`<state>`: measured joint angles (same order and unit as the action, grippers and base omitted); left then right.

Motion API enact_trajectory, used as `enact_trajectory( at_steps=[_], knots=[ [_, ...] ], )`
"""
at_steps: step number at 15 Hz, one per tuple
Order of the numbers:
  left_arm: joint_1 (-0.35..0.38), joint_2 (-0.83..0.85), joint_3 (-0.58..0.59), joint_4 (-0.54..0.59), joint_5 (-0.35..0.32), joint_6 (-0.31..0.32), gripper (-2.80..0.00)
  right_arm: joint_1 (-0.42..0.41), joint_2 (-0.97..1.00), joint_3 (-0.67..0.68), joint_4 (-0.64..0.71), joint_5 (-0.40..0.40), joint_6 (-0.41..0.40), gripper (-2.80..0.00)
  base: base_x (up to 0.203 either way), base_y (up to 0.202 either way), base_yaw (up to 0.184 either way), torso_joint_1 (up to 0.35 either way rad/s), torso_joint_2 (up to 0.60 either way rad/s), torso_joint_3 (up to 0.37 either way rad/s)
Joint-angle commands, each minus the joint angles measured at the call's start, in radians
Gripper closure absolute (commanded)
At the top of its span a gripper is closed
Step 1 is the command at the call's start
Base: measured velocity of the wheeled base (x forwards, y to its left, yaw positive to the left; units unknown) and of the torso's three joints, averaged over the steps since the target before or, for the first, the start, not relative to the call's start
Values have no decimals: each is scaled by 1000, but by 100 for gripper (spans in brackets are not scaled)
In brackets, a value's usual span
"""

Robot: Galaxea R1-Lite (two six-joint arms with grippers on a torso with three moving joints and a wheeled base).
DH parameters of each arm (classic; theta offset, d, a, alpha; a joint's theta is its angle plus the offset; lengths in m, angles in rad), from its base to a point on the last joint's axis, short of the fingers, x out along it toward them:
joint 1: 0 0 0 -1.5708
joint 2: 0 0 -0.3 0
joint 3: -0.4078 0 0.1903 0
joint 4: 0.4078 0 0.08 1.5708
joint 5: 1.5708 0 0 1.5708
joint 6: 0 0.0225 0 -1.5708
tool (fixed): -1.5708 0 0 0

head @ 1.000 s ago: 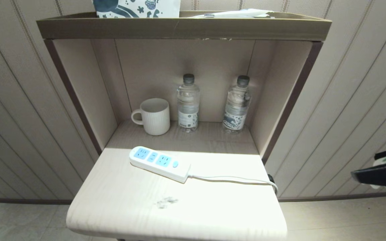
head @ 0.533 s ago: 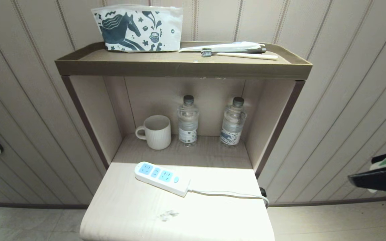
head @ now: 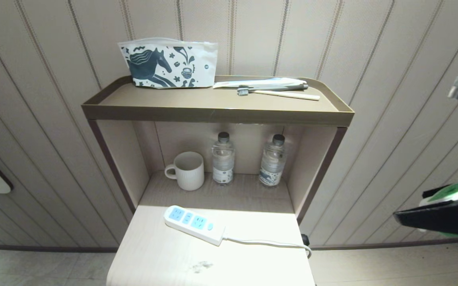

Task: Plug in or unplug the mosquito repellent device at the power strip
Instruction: Insert the plug into the socket

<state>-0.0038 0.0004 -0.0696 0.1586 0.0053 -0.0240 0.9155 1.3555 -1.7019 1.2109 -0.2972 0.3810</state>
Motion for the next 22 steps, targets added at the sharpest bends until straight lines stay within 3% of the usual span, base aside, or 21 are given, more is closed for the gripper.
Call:
enact_trajectory(
  at_steps=[1,13,16,19,22],
  knots=[
    [1,1,1,1,1,-1,0,-2,0,35,6,-1,2,0,0,0,0,33,-59,-34],
    [1,2,3,-9,1,7,0,-9,2,136,-124,-2,2,0,0,0,0,2,-3,-1],
    [1,19,-10,22,-18,160,0,-10,-3,147,-156,-3,-21,0,0,0,0,0,0,0],
    [1,242,-152,24,-46,160,0,-12,-10,93,-157,-6,-48,0,0,0,0,0,0,0],
    [-1,605,-305,-1,-93,133,0,-10,-26,65,-152,-6,-50,0,0,0,0,0,0,0]
  ],
)
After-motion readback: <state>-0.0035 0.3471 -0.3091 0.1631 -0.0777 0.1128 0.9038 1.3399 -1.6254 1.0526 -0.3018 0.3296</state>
